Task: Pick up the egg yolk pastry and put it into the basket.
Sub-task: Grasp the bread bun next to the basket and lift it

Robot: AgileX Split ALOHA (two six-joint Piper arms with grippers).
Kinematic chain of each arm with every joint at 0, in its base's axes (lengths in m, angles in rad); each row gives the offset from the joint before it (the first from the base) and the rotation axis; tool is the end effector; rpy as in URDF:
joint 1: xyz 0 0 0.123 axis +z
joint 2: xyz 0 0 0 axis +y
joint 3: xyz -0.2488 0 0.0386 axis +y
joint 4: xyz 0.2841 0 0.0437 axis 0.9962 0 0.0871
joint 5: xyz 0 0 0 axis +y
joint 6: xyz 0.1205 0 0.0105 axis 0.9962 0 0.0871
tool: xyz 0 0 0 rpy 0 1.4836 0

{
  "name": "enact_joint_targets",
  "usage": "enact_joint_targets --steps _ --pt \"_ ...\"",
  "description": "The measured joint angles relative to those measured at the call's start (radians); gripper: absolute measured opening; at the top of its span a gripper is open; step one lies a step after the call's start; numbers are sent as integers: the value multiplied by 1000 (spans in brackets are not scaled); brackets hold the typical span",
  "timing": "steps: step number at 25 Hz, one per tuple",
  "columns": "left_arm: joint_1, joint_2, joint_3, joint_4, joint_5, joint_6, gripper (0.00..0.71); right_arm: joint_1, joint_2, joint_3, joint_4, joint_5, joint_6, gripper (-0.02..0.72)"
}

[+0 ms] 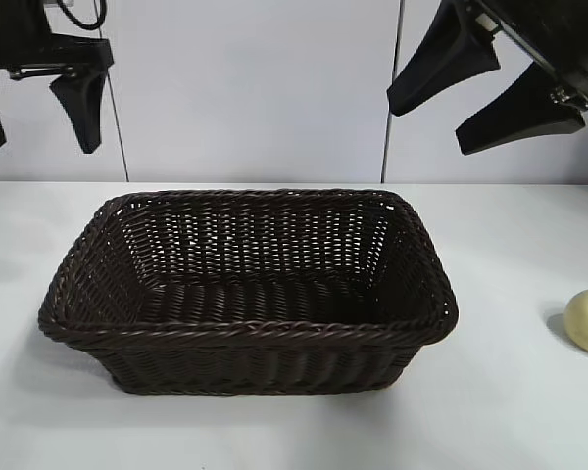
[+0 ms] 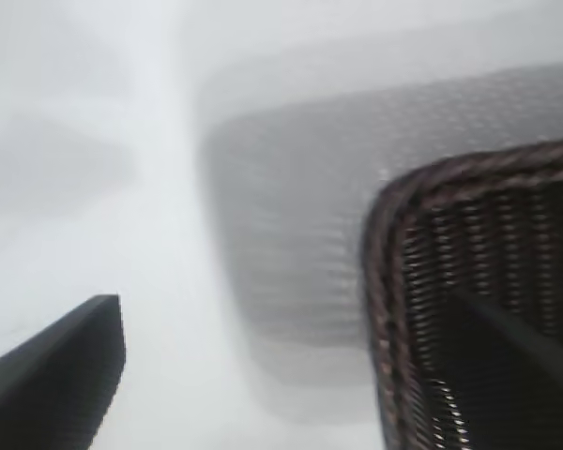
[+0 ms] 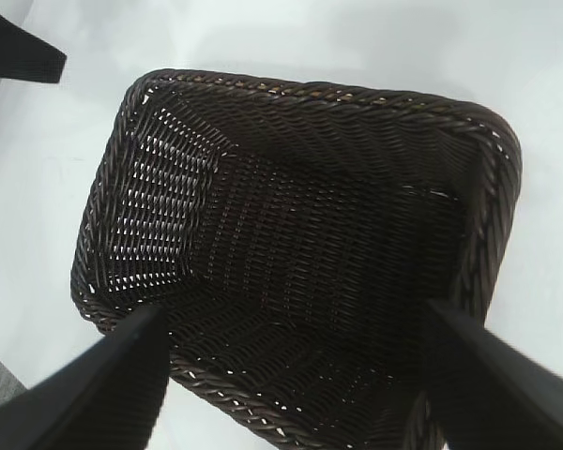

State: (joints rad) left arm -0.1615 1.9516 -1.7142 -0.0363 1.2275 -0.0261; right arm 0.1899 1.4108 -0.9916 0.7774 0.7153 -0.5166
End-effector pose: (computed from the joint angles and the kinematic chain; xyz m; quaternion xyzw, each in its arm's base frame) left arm 0.4315 -0.0745 0.1967 0.0629 0.9932 -0.0265 0.0943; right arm 0.3269 0.1195 0.2158 -0.1103 0.9120 0.2710 0.2874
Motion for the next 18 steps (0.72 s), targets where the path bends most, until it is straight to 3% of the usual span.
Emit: enact_joint_targets --steps 6,8,14,18 --pt "159 0 0 17 0 -1 658 0 0 0 0 0 0 538" --pt "189 0 0 18 0 -2 658 0 0 0 0 0 0 538" --pt "195 -37 8 12 0 17 658 0 0 0 -1 4 0 538" --pt "195 -136 84 20 0 52 658 0 0 0 -6 5 0 538"
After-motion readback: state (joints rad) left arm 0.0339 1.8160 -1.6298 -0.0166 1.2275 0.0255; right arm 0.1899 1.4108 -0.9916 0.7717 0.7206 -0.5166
